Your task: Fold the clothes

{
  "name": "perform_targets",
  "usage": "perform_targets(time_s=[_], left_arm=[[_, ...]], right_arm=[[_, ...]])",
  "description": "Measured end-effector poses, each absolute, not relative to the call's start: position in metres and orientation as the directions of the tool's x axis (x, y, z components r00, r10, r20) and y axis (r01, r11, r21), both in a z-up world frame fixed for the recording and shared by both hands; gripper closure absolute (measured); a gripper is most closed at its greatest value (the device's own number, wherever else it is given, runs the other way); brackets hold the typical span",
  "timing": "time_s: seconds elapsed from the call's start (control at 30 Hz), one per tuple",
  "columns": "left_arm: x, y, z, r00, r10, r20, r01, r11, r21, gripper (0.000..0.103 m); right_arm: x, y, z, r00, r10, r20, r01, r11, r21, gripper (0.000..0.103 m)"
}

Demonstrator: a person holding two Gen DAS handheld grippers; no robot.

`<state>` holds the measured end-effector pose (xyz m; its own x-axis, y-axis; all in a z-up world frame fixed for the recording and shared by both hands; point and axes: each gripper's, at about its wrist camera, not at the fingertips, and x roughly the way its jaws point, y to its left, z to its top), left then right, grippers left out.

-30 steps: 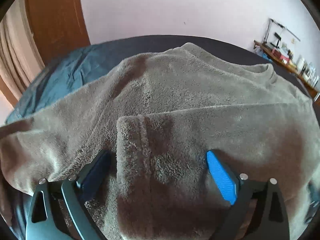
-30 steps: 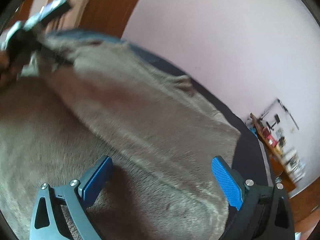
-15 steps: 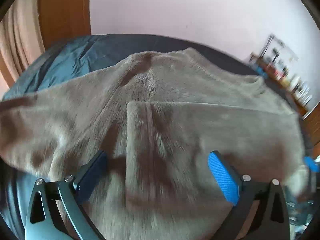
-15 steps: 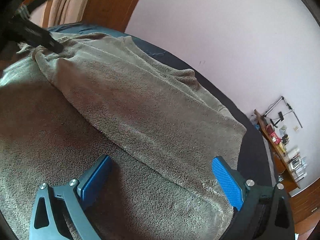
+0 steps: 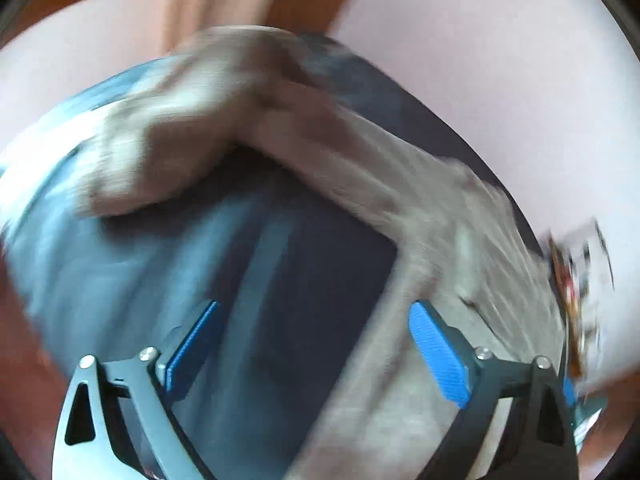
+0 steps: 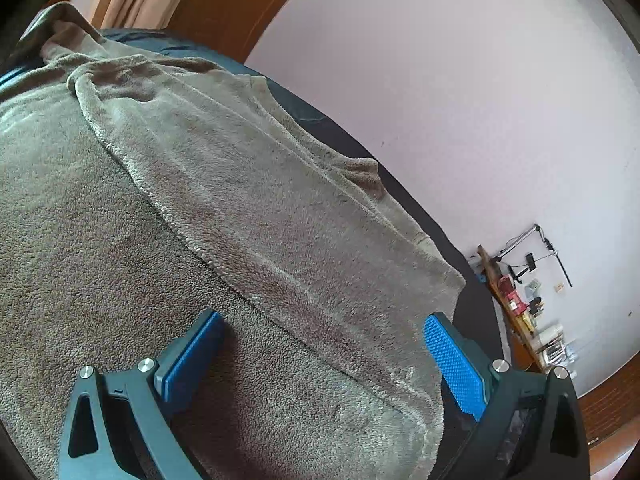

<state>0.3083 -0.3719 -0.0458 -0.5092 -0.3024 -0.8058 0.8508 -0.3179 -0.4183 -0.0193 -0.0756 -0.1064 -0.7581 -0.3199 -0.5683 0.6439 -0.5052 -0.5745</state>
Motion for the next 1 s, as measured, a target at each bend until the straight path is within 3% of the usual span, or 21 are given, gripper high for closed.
perform_targets(time_s=[0.23, 0.53, 1.0], left_arm=[[0.363, -0.402, -0.057, -0.472, -0.335, -0.815, 0.88, -0.119, -0.461, 0.03], [0.382, -0.435, -0.071, -0.584, -0.36, -0.727, 0.779, 0.002, -0.627, 0.03], [0.382, -0.456, -0.08, -0.601, -0.406, -0.688, 0.725, 0.085, -0.684, 0.031]], right_arm=[[-0.018, -0.076, -0.106, -0.763, -0.318, -0.563, 0.639, -0.505, -0.58, 0.001], [-0.016, -0.077, -0.106, -0.768, -0.317, -0.557, 0.634, -0.505, -0.586, 0.001], [-0.013, -0.077, -0.106, -0.773, -0.314, -0.551, 0.627, -0.505, -0.593, 0.001]])
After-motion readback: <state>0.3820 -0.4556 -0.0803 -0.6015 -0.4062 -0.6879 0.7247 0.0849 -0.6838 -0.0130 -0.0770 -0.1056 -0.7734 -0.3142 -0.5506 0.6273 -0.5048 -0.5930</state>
